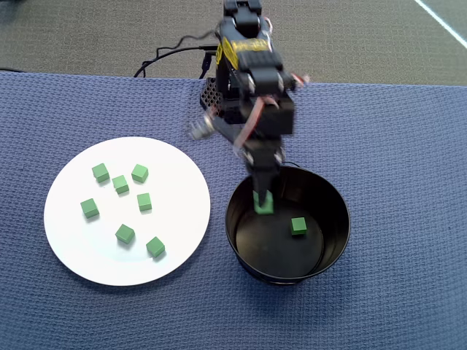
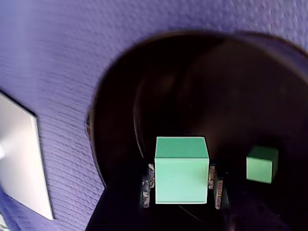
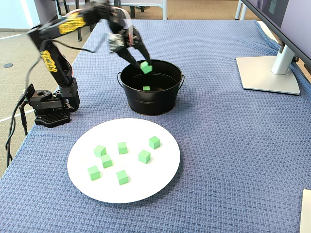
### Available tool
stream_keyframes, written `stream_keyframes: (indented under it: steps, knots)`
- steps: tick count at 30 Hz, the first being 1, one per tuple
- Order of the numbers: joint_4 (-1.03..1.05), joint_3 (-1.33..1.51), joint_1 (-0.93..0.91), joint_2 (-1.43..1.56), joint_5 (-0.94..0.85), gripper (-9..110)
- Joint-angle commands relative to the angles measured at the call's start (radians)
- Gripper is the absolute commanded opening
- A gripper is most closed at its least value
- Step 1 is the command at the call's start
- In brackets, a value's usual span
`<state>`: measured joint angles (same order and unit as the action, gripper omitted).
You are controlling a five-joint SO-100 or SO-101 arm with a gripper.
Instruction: Pick up the green cubes from the white plate and place them in the black recipient
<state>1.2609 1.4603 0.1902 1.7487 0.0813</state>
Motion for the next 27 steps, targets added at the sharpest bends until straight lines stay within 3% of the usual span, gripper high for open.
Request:
stream_keyframes:
  steps: [1, 3, 7, 9, 13, 16, 21, 23, 25, 27]
  knots:
    - [0.006, -0.176, 0.091, -0.181, 0.032, 0]
    - [0.003, -0.183, 0.103, -0.199, 0.043, 0]
    - [0.014, -0.164, 0.124, -0.189, -0.040, 42]
    - [0.011, -0.132, 0.118, -0.158, -0.077, 49]
    - [-0.009, -0.084, 0.058, -0.089, -0.086, 50]
    - [0.017, -0.083, -0.008, -0.046, -0.114, 42]
    - [0.216, -0.100, -0.143, 0.038, -0.380, 46]
    - [0.235, -0.081, -0.268, 0.086, -0.428, 42]
    - [0.172, -0.006, -0.425, 0.143, -0.411, 28]
    - [0.067, 0.127, -0.543, 0.189, -0.426, 31]
